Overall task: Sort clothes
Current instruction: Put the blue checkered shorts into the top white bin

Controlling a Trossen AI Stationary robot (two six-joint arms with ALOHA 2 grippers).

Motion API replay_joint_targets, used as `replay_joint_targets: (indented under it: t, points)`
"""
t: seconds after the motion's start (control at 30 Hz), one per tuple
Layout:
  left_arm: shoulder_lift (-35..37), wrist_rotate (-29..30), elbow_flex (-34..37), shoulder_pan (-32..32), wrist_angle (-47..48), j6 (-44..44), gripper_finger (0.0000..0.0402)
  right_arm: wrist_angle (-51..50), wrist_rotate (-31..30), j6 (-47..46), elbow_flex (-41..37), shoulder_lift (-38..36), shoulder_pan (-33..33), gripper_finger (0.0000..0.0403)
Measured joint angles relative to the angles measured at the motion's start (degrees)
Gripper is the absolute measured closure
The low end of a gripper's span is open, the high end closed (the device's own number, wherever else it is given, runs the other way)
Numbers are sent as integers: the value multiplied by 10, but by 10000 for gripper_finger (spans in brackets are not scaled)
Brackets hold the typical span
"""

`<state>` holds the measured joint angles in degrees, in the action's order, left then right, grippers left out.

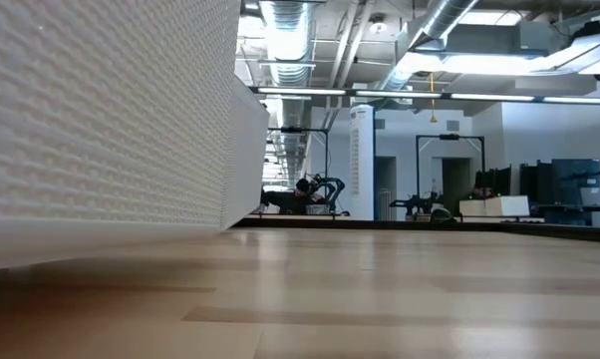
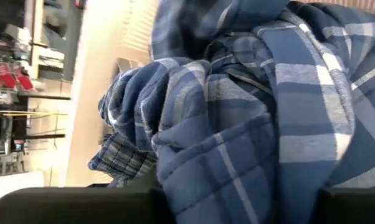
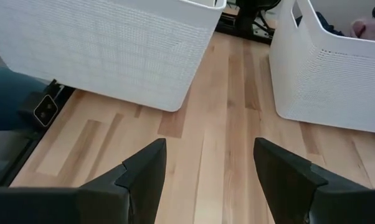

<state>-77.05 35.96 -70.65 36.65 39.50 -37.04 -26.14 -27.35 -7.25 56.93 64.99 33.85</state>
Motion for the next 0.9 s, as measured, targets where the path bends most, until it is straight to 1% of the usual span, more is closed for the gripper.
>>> replay_joint_targets:
  t: [0.1, 0.27, 0.37, 0.67, 0.9]
  points:
    - [-24, 0, 0, 3, 16, 0, 307, 1, 0, -3, 0, 0, 0, 148]
    - [-62, 1, 0, 4, 49, 7, 303, 0, 0, -14, 0, 0, 10, 148]
    - [-73, 1, 0, 4, 56, 7, 302, 0, 0, -18, 0, 0, 18, 148]
    - [-72, -10, 0, 4, 55, 33, 296, 0, 0, -24, 0, 0, 22, 148]
    - [-46, -12, 0, 1, 52, 39, 259, 0, 0, -24, 0, 0, 22, 148]
